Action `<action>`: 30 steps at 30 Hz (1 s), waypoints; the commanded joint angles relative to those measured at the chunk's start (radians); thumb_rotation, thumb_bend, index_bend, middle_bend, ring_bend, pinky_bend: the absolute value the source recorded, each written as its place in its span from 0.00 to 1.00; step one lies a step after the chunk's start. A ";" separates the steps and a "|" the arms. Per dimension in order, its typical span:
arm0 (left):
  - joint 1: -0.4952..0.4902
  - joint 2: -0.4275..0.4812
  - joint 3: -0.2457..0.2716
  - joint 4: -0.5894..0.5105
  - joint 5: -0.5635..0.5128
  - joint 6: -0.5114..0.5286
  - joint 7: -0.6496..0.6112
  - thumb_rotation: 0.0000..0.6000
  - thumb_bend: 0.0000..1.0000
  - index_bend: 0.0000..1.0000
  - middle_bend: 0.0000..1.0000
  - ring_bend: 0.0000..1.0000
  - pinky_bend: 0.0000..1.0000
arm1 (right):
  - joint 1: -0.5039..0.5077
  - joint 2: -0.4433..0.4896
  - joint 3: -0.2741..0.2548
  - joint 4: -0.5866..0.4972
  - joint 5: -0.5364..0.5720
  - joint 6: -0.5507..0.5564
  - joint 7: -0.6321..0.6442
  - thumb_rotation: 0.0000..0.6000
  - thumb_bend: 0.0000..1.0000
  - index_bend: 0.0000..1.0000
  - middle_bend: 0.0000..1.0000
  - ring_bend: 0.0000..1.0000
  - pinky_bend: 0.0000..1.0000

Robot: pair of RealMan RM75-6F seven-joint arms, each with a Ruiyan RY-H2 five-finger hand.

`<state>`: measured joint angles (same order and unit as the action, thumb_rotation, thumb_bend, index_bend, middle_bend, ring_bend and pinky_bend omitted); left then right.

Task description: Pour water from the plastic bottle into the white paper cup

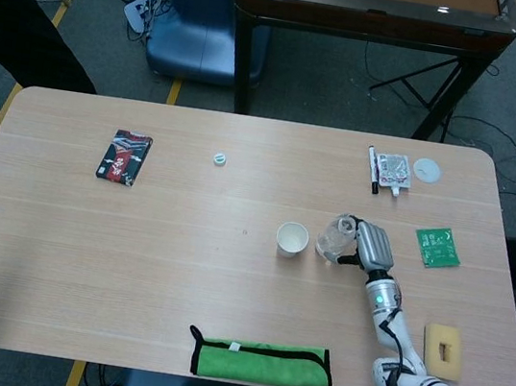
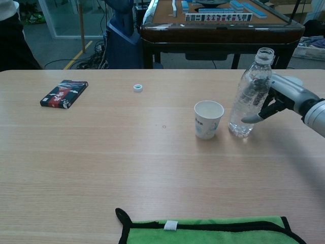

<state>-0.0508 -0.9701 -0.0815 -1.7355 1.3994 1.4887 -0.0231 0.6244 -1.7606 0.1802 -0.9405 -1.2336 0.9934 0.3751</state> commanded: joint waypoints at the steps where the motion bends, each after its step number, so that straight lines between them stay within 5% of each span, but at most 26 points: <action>1: 0.000 0.000 0.000 0.000 0.000 0.000 0.001 1.00 0.14 0.31 0.40 0.36 0.68 | -0.002 0.002 -0.003 0.006 -0.013 -0.016 0.015 1.00 0.32 0.60 0.51 0.38 0.47; 4: -0.001 -0.001 0.000 -0.001 -0.001 0.000 0.003 1.00 0.14 0.31 0.40 0.36 0.68 | -0.004 0.008 -0.009 0.009 -0.027 -0.035 0.029 1.00 0.30 0.55 0.47 0.35 0.46; 12: -0.001 -0.002 0.001 -0.001 -0.002 -0.002 0.008 1.00 0.14 0.31 0.40 0.36 0.68 | -0.004 0.033 -0.018 -0.002 -0.045 -0.079 0.032 1.00 0.02 0.26 0.29 0.21 0.40; 17: -0.001 -0.002 0.001 -0.001 -0.002 -0.001 0.008 1.00 0.14 0.31 0.40 0.36 0.68 | -0.006 0.055 -0.021 -0.020 -0.047 -0.102 0.013 1.00 0.00 0.13 0.18 0.13 0.34; 30: -0.002 -0.004 0.002 -0.001 -0.004 -0.003 0.016 1.00 0.14 0.31 0.40 0.36 0.68 | -0.039 0.194 -0.005 -0.207 -0.004 -0.085 -0.152 1.00 0.00 0.08 0.14 0.09 0.32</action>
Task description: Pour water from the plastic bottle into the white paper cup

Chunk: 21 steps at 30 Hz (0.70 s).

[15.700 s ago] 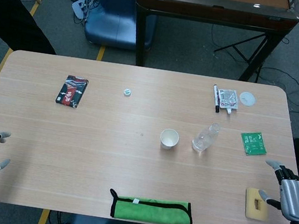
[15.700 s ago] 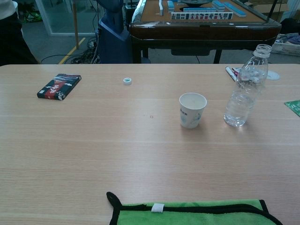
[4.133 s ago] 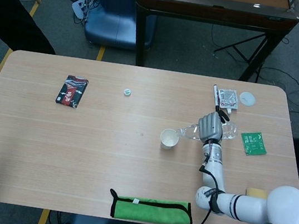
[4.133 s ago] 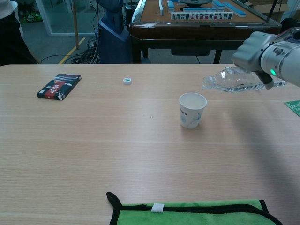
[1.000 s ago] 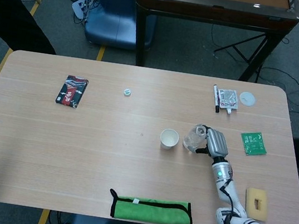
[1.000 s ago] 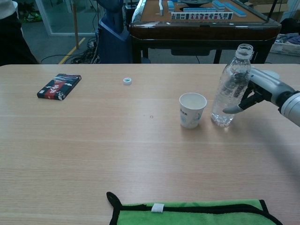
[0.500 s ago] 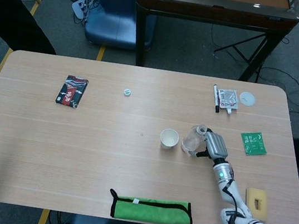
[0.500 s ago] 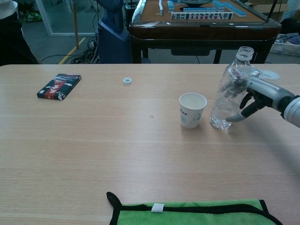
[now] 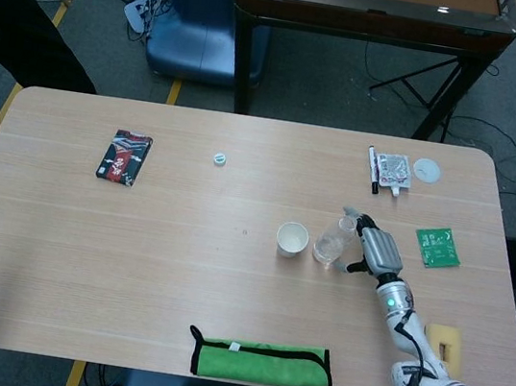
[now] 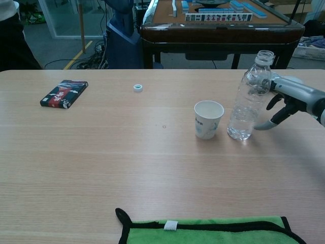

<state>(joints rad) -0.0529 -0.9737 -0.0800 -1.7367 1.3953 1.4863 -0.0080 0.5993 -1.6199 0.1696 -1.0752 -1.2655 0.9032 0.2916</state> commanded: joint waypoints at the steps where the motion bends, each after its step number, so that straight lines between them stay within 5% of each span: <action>1: -0.001 -0.001 0.000 0.000 0.001 0.000 0.003 1.00 0.14 0.31 0.40 0.36 0.69 | -0.018 0.070 0.007 -0.097 0.040 0.005 -0.095 1.00 0.00 0.08 0.14 0.09 0.32; 11: -0.002 -0.005 0.005 -0.009 0.013 0.004 0.025 1.00 0.14 0.31 0.40 0.36 0.68 | -0.079 0.298 -0.029 -0.430 0.176 0.079 -0.481 1.00 0.00 0.08 0.14 0.09 0.29; 21: -0.004 -0.017 0.015 -0.016 0.046 0.013 0.054 1.00 0.14 0.31 0.40 0.36 0.68 | -0.195 0.469 -0.113 -0.687 0.214 0.298 -0.749 1.00 0.00 0.08 0.14 0.09 0.28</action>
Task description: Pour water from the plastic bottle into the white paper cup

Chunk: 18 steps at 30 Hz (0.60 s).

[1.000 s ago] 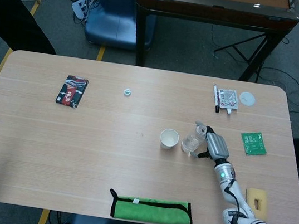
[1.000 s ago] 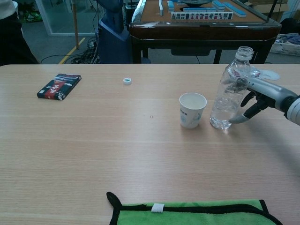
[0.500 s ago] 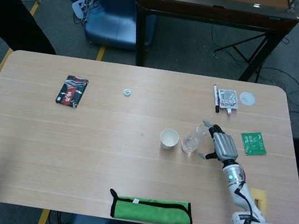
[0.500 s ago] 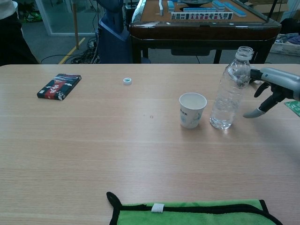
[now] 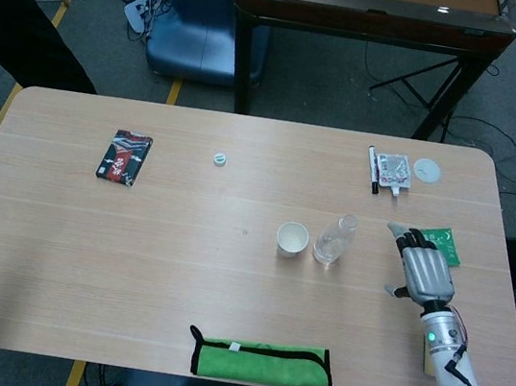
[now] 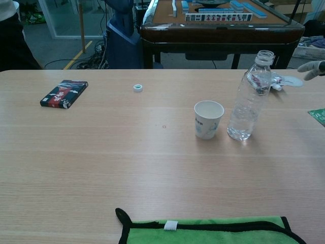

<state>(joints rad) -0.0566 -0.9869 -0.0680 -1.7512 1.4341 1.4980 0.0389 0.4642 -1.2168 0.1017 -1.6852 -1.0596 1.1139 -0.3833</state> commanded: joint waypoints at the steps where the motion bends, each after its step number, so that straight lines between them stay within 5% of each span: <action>1: -0.001 -0.006 0.005 -0.002 0.010 0.002 0.012 1.00 0.14 0.31 0.40 0.36 0.68 | -0.079 0.083 -0.057 -0.097 0.003 0.114 -0.087 1.00 0.00 0.08 0.14 0.09 0.28; 18: -0.008 -0.046 0.017 0.013 0.060 0.016 0.046 1.00 0.14 0.34 0.40 0.36 0.68 | -0.330 0.183 -0.156 -0.198 -0.180 0.429 -0.062 1.00 0.00 0.16 0.17 0.09 0.28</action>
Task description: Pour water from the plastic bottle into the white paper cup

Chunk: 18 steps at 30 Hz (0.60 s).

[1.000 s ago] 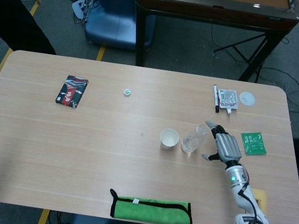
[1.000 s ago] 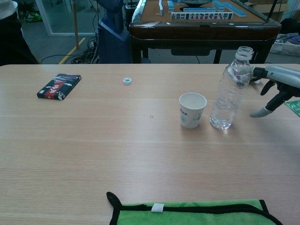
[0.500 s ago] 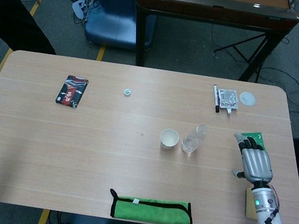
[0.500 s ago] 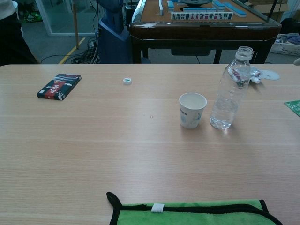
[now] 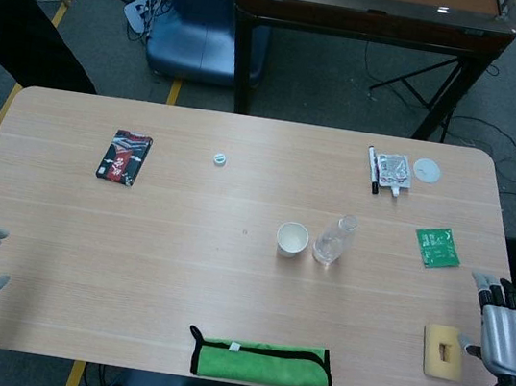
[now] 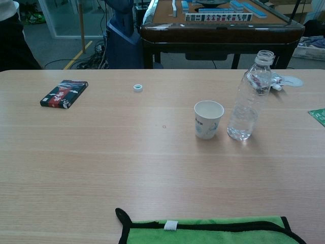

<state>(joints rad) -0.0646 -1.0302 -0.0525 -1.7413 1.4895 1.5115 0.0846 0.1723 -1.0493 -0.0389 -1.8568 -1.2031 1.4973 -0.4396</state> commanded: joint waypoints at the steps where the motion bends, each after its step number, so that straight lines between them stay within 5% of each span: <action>1: 0.000 -0.004 0.002 0.005 0.006 0.003 0.000 1.00 0.14 0.34 0.40 0.36 0.68 | -0.049 0.019 -0.020 -0.034 -0.051 0.061 -0.006 1.00 0.00 0.17 0.17 0.09 0.28; 18: 0.001 -0.005 0.006 -0.003 0.008 0.006 0.023 1.00 0.14 0.34 0.40 0.36 0.68 | -0.140 0.055 -0.036 -0.087 -0.168 0.120 -0.022 1.00 0.00 0.22 0.20 0.09 0.28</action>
<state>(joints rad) -0.0640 -1.0354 -0.0468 -1.7441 1.4977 1.5173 0.1071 0.0341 -0.9955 -0.0759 -1.9418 -1.3679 1.6162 -0.4618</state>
